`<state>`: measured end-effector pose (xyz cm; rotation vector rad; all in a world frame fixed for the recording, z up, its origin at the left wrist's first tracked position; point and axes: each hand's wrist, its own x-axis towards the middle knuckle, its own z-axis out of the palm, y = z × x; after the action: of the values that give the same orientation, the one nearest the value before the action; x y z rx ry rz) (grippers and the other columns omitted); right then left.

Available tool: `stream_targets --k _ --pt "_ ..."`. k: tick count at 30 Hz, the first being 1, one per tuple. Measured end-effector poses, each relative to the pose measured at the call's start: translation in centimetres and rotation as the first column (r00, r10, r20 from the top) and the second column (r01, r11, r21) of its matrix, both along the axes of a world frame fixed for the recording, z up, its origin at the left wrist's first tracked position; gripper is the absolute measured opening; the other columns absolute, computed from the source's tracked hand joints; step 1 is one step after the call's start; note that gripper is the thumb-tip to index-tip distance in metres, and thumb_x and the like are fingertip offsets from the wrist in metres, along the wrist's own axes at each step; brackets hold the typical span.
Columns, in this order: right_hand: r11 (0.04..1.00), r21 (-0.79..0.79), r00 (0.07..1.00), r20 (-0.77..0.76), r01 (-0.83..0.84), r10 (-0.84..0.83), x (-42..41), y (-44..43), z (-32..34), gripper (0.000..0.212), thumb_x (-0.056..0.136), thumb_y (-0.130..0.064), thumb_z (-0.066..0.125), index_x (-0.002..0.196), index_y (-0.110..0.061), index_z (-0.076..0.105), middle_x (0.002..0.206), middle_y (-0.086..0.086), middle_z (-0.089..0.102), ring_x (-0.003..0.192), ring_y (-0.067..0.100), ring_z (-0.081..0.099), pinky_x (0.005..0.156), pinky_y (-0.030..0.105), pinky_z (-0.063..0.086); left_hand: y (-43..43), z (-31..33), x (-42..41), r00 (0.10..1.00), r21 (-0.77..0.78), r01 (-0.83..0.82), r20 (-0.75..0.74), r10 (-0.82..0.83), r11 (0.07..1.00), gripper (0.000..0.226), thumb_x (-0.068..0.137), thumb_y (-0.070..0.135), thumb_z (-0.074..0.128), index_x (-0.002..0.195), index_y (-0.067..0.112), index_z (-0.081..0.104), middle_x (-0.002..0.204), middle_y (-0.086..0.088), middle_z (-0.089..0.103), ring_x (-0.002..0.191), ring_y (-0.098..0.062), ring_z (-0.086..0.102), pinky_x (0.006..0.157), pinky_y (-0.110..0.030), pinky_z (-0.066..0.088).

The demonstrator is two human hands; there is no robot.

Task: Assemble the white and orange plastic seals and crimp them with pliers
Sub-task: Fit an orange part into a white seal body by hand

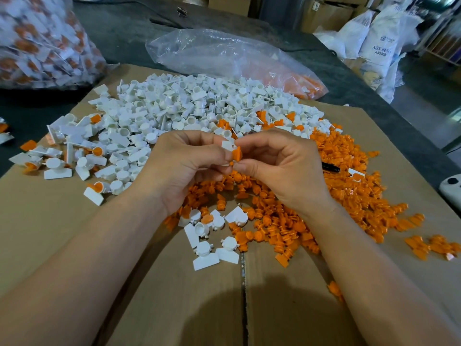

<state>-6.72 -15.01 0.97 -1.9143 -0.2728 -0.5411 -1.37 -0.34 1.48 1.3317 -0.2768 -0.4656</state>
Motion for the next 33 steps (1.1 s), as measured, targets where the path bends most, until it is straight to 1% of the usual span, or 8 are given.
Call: stream_targets --k 2,4,6,10,18,23,28,33 --pt "1.000 -0.002 1.000 0.004 -0.003 0.003 0.00 0.01 0.02 0.033 0.068 -0.003 0.073 0.089 -0.027 0.063 0.084 -0.008 0.064 0.076 0.003 0.065 0.072 0.018 0.052 -0.07 -0.02 -0.01 1.000 0.007 -0.006 0.011 0.006 1.000 0.015 0.068 -0.009 0.065 0.063 0.005 0.064 0.051 -0.005 0.064 0.044 -0.010 0.059 0.042 -0.015 0.046" --pt "1.000 -0.001 1.000 0.002 -0.006 0.006 -0.01 0.00 -0.04 0.033 0.068 -0.003 0.073 0.089 -0.027 0.063 0.083 -0.010 0.064 0.076 0.002 0.065 0.072 0.017 0.052 -0.10 -0.02 -0.05 1.000 0.009 -0.016 0.025 0.015 1.000 0.018 0.070 -0.010 0.065 0.062 0.005 0.065 0.051 -0.006 0.064 0.044 -0.010 0.060 0.042 -0.015 0.047" --pt "1.000 0.009 1.000 -0.017 0.012 -0.012 0.03 -0.11 -0.11 0.037 0.067 -0.003 0.074 0.089 -0.029 0.061 0.082 -0.012 0.064 0.076 0.002 0.065 0.072 0.017 0.052 -0.11 0.01 -0.08 0.999 -0.002 -0.023 0.027 0.023 1.000 0.019 0.071 -0.011 0.065 0.060 0.006 0.065 0.051 -0.006 0.064 0.044 -0.011 0.060 0.043 -0.016 0.047" --pt "0.999 0.027 0.998 -0.044 0.045 -0.044 0.04 -0.23 -0.14 0.043 0.065 0.001 0.077 0.086 -0.027 0.054 0.079 -0.008 0.063 0.074 0.003 0.065 0.069 0.017 0.052 -0.16 0.01 -0.07 0.999 -0.009 -0.032 0.035 0.032 0.999 0.014 0.071 -0.010 0.065 0.065 0.003 0.064 0.052 -0.005 0.064 0.045 -0.011 0.060 0.043 -0.016 0.047" --pt "0.998 0.031 0.998 -0.051 0.047 -0.046 0.08 -0.12 -0.09 0.034 0.066 0.004 0.075 0.080 -0.020 0.055 0.080 -0.001 0.066 0.075 0.009 0.068 0.069 0.023 0.055 -0.34 -0.11 0.00 0.997 -0.002 -0.048 0.057 0.048 0.999 0.013 0.071 -0.010 0.065 0.065 0.002 0.064 0.051 -0.005 0.063 0.044 -0.010 0.060 0.044 -0.016 0.047" --pt "0.999 0.032 0.998 -0.052 0.043 -0.041 0.06 -0.03 -0.13 0.031 0.066 0.002 0.076 0.080 -0.019 0.057 0.079 -0.005 0.067 0.075 0.009 0.068 0.069 0.023 0.055 -0.26 -0.18 -0.01 0.997 0.005 -0.052 0.064 0.052 0.999 0.013 0.071 -0.009 0.066 0.065 0.003 0.065 0.053 -0.005 0.064 0.045 -0.011 0.060 0.044 -0.017 0.047" --pt "0.999 0.036 0.997 -0.074 0.023 -0.021 0.13 -0.09 -0.27 0.034 0.067 0.005 0.074 0.081 -0.022 0.058 0.080 -0.005 0.066 0.075 0.006 0.067 0.069 0.019 0.053 -0.16 -0.08 0.05 0.998 0.002 -0.053 0.021 0.053 0.999 0.024 0.070 -0.009 0.065 0.055 0.009 0.065 0.051 -0.004 0.063 0.043 -0.011 0.059 0.041 -0.016 0.045" --pt "1.000 0.008 0.997 -0.081 0.018 -0.018 0.24 -0.17 -0.37 0.039 0.070 0.011 0.070 0.083 -0.023 0.057 0.082 -0.005 0.064 0.077 0.004 0.065 0.071 0.018 0.052 -0.16 -0.01 0.04 0.998 -0.010 -0.060 -0.017 0.060 0.998 0.022 0.070 -0.009 0.065 0.057 0.008 0.063 0.051 -0.004 0.063 0.042 -0.011 0.059 0.039 -0.015 0.045"
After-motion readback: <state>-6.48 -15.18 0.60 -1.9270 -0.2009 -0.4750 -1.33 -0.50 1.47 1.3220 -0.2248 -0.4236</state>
